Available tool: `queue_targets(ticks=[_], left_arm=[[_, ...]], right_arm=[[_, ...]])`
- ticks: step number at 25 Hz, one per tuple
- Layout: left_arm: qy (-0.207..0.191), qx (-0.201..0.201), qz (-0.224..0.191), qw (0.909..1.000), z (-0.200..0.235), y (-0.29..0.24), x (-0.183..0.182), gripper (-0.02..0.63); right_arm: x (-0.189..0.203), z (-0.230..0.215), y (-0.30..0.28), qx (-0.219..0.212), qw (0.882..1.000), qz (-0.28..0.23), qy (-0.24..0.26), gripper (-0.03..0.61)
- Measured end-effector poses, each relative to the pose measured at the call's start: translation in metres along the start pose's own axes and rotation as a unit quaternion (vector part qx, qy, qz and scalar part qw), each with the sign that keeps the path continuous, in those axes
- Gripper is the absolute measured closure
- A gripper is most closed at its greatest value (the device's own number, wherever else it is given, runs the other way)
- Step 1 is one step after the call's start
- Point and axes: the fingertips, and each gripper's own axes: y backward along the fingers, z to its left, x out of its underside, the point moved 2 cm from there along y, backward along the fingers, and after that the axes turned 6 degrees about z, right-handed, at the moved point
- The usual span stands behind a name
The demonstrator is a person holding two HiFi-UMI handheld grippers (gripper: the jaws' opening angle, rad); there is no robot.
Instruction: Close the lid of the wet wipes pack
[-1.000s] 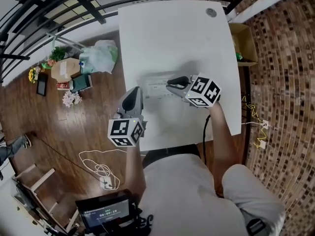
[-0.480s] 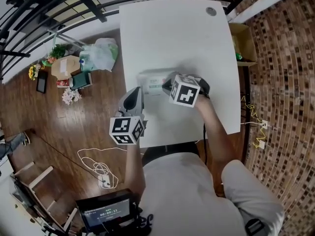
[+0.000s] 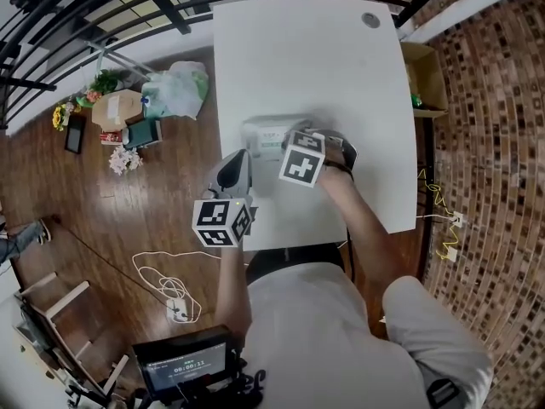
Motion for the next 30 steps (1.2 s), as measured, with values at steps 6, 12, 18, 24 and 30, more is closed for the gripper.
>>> queue_targets(ticks=[6, 12, 18, 24, 30], left_arm=[[-0.012, -0.005, -0.003, 0.9999, -0.004, 0.02, 0.004, 0.598], [-0.022, -0.023, -0.016, 0.9994, 0.007, 0.046, 0.0, 0.598], [-0.035, -0.02, -0.027, 0.9988, -0.001, 0.077, -0.003, 0.598], [-0.08, 0.015, -0.08, 0.9935, -0.028, 0.136, -0.032, 0.598], [-0.1, 0.039, -0.113, 0.9878, -0.059, 0.203, -0.032, 0.598]], right_arm=[[-0.003, 0.007, 0.002, 0.034, 0.997, 0.025, 0.059, 0.586], [-0.016, 0.007, -0.006, 0.072, 0.996, -0.017, 0.042, 0.586], [-0.011, 0.014, -0.007, 0.098, 0.995, -0.032, 0.007, 0.591], [-0.046, 0.076, 0.082, 0.097, 0.966, -0.208, -0.115, 0.589], [-0.037, 0.179, 0.147, 0.102, 0.916, -0.329, -0.205, 0.589]])
